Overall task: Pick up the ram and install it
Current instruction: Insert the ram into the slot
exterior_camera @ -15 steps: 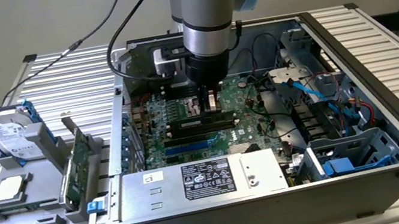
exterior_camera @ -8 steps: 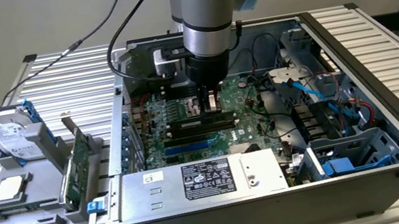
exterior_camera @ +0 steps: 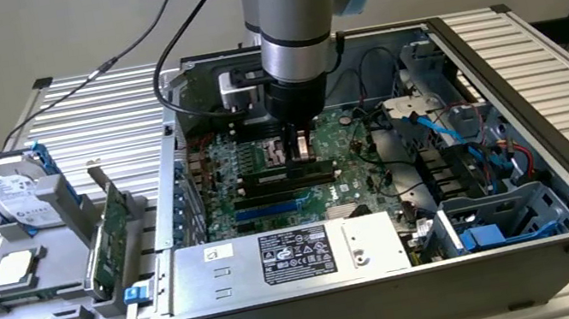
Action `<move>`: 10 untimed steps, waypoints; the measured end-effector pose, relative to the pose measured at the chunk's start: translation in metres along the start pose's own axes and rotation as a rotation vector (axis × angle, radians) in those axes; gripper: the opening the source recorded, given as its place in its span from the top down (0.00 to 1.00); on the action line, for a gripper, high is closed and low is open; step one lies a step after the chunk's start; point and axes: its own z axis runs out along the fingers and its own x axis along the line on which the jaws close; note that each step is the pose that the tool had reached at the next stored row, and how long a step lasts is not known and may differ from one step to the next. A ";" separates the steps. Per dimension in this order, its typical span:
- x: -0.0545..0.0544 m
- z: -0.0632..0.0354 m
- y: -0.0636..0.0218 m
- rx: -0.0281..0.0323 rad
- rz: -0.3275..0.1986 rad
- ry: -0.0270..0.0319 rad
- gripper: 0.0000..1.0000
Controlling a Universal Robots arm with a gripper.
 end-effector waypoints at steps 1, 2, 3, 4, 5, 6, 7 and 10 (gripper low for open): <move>0.000 0.0002 0.0000 0.0000 0.000 0.0002 0.86; 0.000 0.0004 0.0000 0.0000 0.000 0.0003 0.86; 0.000 0.0008 -0.0001 0.0004 0.000 0.0003 0.86; 0.000 0.0012 -0.0001 0.0007 0.000 0.0004 0.86; 0.000 0.0017 -0.0001 0.0012 0.000 0.0008 0.86; 0.000 0.0021 -0.0001 0.0015 0.000 0.0013 0.86; 0.000 0.0022 0.0001 0.0014 0.000 0.0019 0.86; 0.000 0.0026 0.0006 0.0015 0.000 0.0018 0.86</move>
